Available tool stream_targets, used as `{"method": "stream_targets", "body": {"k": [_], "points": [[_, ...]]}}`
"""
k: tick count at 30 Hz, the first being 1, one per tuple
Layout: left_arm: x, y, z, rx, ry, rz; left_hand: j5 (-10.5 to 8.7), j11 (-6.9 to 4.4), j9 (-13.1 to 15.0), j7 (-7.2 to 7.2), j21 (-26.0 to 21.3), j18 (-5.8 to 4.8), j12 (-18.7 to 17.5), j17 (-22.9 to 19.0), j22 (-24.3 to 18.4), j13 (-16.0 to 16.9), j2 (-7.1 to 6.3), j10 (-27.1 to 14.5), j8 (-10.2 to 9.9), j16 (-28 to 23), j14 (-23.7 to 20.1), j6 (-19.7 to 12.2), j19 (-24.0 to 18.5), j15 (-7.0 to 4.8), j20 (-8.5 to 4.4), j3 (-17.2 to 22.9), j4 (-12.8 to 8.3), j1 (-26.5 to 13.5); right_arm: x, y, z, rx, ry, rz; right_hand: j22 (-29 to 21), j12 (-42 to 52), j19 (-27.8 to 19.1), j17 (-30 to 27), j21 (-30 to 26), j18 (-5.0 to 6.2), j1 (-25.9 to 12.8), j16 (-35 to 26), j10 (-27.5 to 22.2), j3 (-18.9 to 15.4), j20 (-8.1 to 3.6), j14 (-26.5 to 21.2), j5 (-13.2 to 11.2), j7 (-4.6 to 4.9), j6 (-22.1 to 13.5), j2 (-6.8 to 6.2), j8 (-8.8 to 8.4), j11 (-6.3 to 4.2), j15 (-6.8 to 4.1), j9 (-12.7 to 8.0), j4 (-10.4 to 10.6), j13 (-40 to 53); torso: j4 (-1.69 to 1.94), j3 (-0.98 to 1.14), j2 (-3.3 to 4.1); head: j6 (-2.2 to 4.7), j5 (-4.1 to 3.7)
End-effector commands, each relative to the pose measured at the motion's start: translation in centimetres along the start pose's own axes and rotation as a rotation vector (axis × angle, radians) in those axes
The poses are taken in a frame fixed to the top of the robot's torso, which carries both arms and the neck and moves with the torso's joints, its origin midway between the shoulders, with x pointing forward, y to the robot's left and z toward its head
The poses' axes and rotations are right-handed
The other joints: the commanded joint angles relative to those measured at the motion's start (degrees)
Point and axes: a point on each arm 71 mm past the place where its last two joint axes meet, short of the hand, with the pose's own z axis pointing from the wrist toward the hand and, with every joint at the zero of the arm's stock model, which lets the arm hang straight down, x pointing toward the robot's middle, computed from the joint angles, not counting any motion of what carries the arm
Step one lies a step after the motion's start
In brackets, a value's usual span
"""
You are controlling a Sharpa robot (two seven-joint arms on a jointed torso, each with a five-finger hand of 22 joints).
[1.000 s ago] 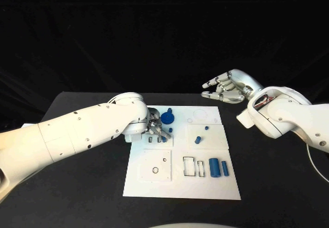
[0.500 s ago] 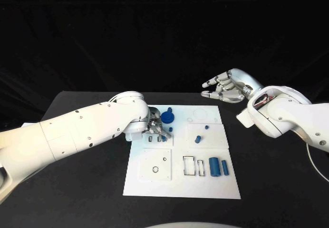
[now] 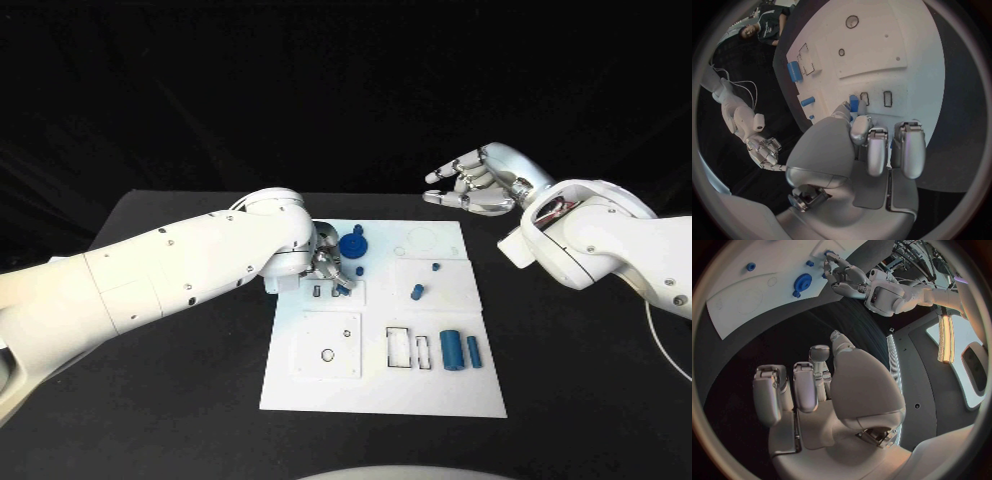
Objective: Assemble the parts on the task board
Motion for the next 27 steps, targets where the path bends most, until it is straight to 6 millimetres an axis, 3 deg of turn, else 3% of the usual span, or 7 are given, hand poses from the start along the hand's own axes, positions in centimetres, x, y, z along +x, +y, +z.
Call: {"method": "stream_targets", "body": {"k": [1,5,6,13,20,27], "points": [[0.2,0.5,0.1,-0.024,-0.011,-0.033,0.43,0.18,0.8,-0.37,0.1,-1.06,0.1,15.1,10.3,0.6,-2.44,0.4,-0.4,0.2,6.0,1.0,3.2,0.09,0.32,10.6,-4.6,-0.2,0.1,0.1,0.0,-0.009,0.012,-0.008,6.9,0.3,-0.3,0.0,-0.2,0.94,0.1,-0.2,-0.2,-0.1,0.05,2.6,0.3,-0.04,0.3,0.30,0.34,-0.12,0.18,0.1,0.2,0.1,0.01,0.01,0.01,-0.01,0.02],[0.0,0.7,0.0,-0.014,-0.032,-0.077,0.20,0.18,2.4,-0.39,0.2,-1.09,0.1,15.1,10.6,0.6,-5.84,0.8,-0.3,0.2,6.0,1.2,3.3,0.13,0.37,18.9,-5.1,-3.6,0.1,0.0,0.0,-0.009,0.014,-0.007,6.9,0.3,-0.3,0.0,-0.2,0.94,0.1,-0.2,-0.2,-0.1,0.05,2.6,0.3,-0.04,0.3,0.30,0.34,-0.12,0.18,0.1,0.2,0.1,0.04,0.01,0.00,0.05,0.00],[0.0,0.8,0.0,-0.012,-0.037,-0.089,0.05,0.24,3.5,-0.53,0.2,-1.11,0.1,15.1,10.6,0.7,-7.48,1.0,-0.2,0.2,6.0,1.1,3.3,0.08,0.38,23.5,-5.8,-5.8,0.1,0.0,0.1,-0.010,0.015,-0.008,6.9,0.3,-0.4,-0.1,-0.3,0.95,0.1,-0.3,-0.2,-0.1,0.05,2.6,0.3,-0.04,0.3,0.30,0.35,-0.12,0.18,0.1,0.2,0.0,0.06,0.01,0.04,0.13,-0.03],[-0.2,1.7,-0.5,-0.010,-0.078,-0.162,-0.23,-0.02,5.7,-0.32,0.3,-1.15,0.3,15.1,10.9,0.9,-8.75,1.3,0.5,0.2,6.0,1.2,3.5,0.13,0.32,28.1,-7.8,-9.2,0.2,-0.1,0.1,-0.013,0.020,-0.012,6.8,0.2,-0.4,-0.2,-0.3,0.97,0.1,-0.4,-0.2,-0.1,0.05,2.5,0.3,-0.05,0.3,0.29,0.36,-0.13,0.18,0.1,0.2,0.0,0.05,0.03,0.05,-0.03,0.06],[0.1,2.3,-1.0,0.006,-0.131,-0.213,-0.28,-0.10,6.5,-0.41,0.4,-1.20,0.5,15.1,11.1,1.2,-9.15,1.6,0.8,0.2,6.0,1.2,3.6,0.08,0.27,29.3,-8.5,-10.2,0.3,-0.1,0.1,-0.022,0.023,-0.024,6.7,0.1,-0.5,-0.2,-0.4,0.99,0.1,-0.4,-0.3,-0.1,0.04,2.5,0.3,-0.05,0.3,0.30,0.37,-0.13,0.17,0.1,0.2,-0.1,0.19,0.00,0.00,-0.12,0.16],[0.6,2.6,-1.2,0.011,-0.159,-0.211,-0.32,-0.18,6.9,-0.51,0.6,-1.26,0.9,15.1,11.4,1.5,-9.41,1.9,1.0,0.2,6.0,1.3,3.7,0.03,0.22,29.8,-8.9,-10.8,0.4,-0.1,0.1,-0.027,0.028,-0.032,6.7,0.1,-0.5,-0.3,-0.4,1.00,0.1,-0.4,-0.3,-0.1,0.04,2.5,0.4,-0.06,0.3,0.31,0.38,-0.13,0.17,0.1,0.3,-0.1,0.03,0.00,-0.01,-0.19,0.46]]}}
